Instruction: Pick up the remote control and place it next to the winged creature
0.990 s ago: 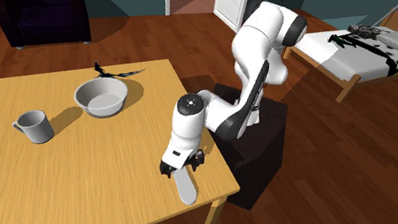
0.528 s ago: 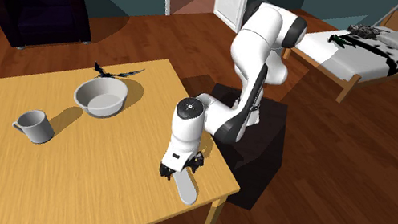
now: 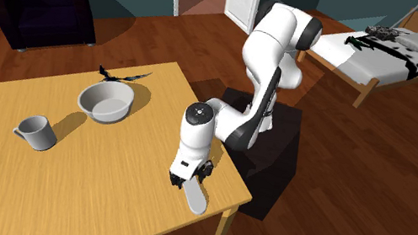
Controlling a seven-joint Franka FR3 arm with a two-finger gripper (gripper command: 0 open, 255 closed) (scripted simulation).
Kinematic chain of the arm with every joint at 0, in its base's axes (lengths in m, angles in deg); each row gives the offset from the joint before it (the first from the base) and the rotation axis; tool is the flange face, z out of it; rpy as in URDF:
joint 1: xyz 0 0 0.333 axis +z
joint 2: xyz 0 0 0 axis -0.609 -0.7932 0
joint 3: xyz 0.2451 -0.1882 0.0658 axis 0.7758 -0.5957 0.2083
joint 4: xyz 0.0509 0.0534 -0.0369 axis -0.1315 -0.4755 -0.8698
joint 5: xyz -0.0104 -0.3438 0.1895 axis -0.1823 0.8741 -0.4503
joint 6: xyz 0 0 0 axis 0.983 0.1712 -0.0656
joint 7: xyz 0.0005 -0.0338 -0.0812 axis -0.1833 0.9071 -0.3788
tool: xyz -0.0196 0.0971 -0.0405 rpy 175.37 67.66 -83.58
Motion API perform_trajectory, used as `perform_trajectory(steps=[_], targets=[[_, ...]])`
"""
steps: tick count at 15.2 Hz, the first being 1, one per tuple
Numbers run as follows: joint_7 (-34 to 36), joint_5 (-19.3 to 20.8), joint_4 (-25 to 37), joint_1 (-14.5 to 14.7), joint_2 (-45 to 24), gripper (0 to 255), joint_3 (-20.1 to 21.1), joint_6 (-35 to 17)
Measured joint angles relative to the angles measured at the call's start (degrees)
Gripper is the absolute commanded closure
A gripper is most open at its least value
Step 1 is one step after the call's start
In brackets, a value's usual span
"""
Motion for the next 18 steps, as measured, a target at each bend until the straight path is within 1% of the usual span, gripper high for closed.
perform_trajectory(steps=[6, 18], targets=[[0.11, 0.23, 0.19, 0.06, 0.52, 255, -0.1, 0.69], [1.22, 2.12, 4.26, 0.53, 4.75, 255, -0.71, 8.7]])
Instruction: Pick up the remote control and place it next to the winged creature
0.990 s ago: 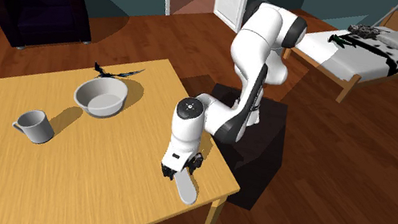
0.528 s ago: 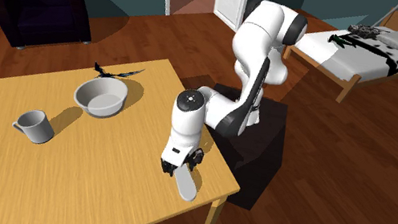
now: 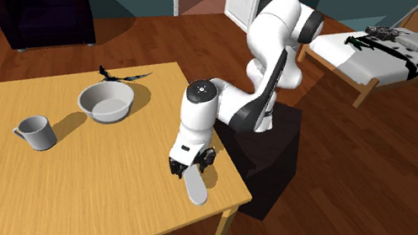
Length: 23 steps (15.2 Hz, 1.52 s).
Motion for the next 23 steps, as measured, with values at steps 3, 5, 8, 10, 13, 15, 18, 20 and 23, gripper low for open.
perform_trajectory(steps=[3, 5, 8, 10, 13, 15, 18, 20, 23], targets=[[0.21, 0.35, 1.37, 0.07, 0.78, 255, -0.09, 2.11], [0.47, 0.66, 2.05, 0.19, 1.51, 255, -0.12, 3.47], [-1.17, 1.6, -0.94, -0.72, 4.45, 255, -1.13, 3.26], [-2.4, 2.59, -4.44, -1.45, 7.23, 255, -1.99, 2.35], [-5.09, 3.89, -8.21, -3.08, 10.56, 255, -3.63, 1.62], [-6.64, 5.03, -10.85, -4.11, 13.1, 255, -4.68, 1.31], [-9.29, 6.64, -14.21, -5.87, 16.31, 255, -6.45, 0.78], [-11.02, 7.5, -16.15, -6.97, 17.8, 255, -7.58, 0.11], [-14.14, 9.33, -18.78, -9.08, 20.83, 255, -9.66, 0.04]])
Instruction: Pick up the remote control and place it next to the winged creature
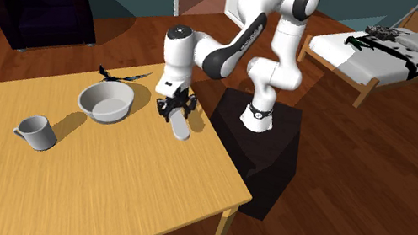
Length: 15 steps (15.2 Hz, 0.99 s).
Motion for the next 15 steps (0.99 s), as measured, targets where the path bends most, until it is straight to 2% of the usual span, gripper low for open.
perform_trajectory(steps=[7, 15], targets=[[-7.46, 3.69, -3.73, -4.73, 4.86, 255, -5.02, 0.01], [-17.87, 5.95, -3.73, -9.49, 6.22, 255, -11.97, 0.14]])
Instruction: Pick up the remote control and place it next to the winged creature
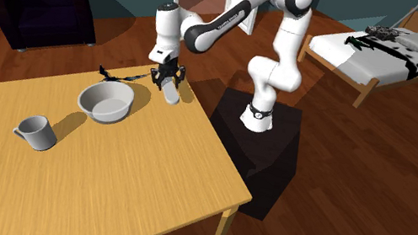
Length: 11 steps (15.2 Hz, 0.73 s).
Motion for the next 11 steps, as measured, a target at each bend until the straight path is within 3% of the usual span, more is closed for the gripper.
perform_trajectory(steps=[6, 11], targets=[[-9.93, -0.81, 3.11, -2.49, -2.35, 255, -6.73, 0.18], [-19.64, -4.42, 7.43, -3.74, -7.0, 255, -13.03, 0.41]])
